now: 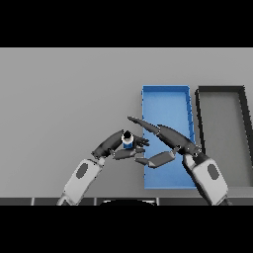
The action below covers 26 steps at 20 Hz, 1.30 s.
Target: Pick up the blue pipe and place it into the blue bin.
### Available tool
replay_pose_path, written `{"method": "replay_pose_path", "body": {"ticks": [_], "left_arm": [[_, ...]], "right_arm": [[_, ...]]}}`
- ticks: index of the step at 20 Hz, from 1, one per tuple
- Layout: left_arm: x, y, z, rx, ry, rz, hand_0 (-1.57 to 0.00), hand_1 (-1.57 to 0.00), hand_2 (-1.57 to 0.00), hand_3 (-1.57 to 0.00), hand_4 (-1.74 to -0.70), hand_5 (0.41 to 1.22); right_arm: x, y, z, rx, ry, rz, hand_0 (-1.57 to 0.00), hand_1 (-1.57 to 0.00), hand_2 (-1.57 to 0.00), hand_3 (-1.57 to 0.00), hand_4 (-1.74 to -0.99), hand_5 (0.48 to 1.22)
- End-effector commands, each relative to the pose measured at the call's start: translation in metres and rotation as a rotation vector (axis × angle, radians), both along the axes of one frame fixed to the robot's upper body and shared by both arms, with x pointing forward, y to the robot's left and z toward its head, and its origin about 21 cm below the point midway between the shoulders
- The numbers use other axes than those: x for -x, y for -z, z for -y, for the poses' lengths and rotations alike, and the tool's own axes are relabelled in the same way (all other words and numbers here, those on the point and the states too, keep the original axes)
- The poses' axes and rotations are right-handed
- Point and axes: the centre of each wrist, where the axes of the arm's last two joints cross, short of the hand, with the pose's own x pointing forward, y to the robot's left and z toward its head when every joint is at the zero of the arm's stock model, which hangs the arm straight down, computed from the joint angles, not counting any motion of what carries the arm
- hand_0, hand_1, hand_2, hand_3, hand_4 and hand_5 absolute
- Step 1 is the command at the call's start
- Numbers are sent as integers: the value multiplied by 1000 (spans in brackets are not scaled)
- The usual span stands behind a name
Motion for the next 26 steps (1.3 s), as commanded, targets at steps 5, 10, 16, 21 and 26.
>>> {"method": "replay_pose_path", "body": {"ticks": [5,10,16,21,26], "left_arm": [[-2,2,-5,21,27,-34,-1571,-1571,-1571,-1571,-1469,1221],[1,1,-3,-6,13,-19,-1571,-1571,-1571,-1571,-1467,1221],[-1,-1,-3,-68,-6,-49,-1571,-1571,-1571,-1571,-1622,1221],[-1,1,-4,36,20,-60,-1571,-1571,-1571,-1502,-1699,1221],[0,0,-2,43,23,-57,-1571,-1571,-1571,-1437,-1725,1221]], "right_arm": [[-13,-13,-31,64,-76,39,-7,-16,-66,1,-1223,540],[-29,-15,-53,117,-122,33,-34,-55,-110,-7,-1192,507],[-36,-16,-74,122,-179,39,-876,-877,-910,-762,-1467,518],[-33,-11,-79,64,-211,-11,-1343,-1343,-1354,-1186,-1628,856],[-30,-8,-80,58,-222,33,-1496,-1496,-1500,-1434,-1702,1101]]}}
